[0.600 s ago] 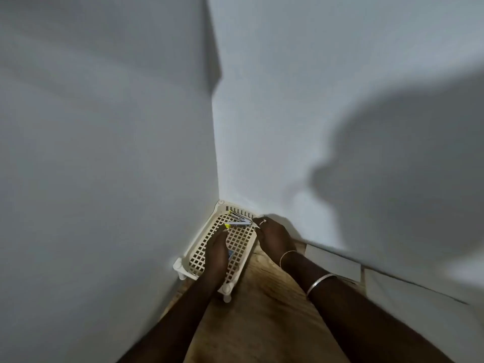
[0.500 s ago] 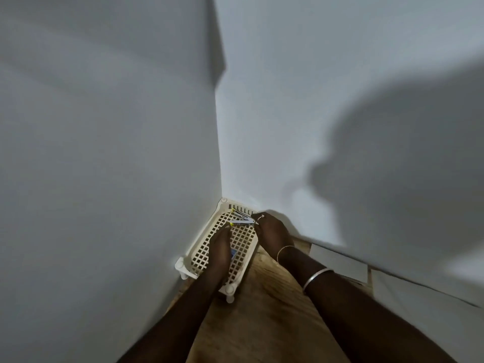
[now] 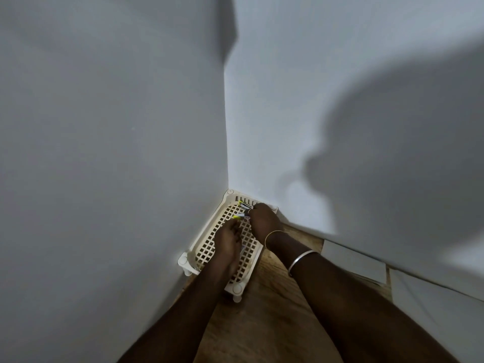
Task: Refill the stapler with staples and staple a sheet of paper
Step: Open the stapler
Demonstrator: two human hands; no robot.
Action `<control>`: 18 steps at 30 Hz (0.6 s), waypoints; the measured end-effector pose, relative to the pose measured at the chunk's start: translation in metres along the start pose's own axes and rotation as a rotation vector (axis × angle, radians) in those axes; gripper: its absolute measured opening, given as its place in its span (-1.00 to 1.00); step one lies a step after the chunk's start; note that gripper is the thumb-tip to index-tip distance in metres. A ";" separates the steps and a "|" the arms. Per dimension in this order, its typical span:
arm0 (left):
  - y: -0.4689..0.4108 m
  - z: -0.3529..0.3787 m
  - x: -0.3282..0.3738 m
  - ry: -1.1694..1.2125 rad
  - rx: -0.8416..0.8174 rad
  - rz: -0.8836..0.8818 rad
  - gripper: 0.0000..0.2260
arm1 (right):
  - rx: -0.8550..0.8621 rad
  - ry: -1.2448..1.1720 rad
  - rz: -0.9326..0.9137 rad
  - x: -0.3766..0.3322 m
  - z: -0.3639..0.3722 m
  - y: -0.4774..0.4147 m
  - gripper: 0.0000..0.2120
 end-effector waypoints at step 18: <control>0.048 0.045 -0.023 -0.152 -0.156 0.027 -0.77 | 0.326 -1.120 0.122 0.025 -0.022 0.097 -0.78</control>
Point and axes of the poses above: each hand's wrist, its own y-axis away from the middle knuckle, its own z-axis out of the palm, x = y × z, the point moved 6 cm from there along -y, towards the middle knuckle, and after that the axes turned 15 degrees about -x, right-handed, at the moved point
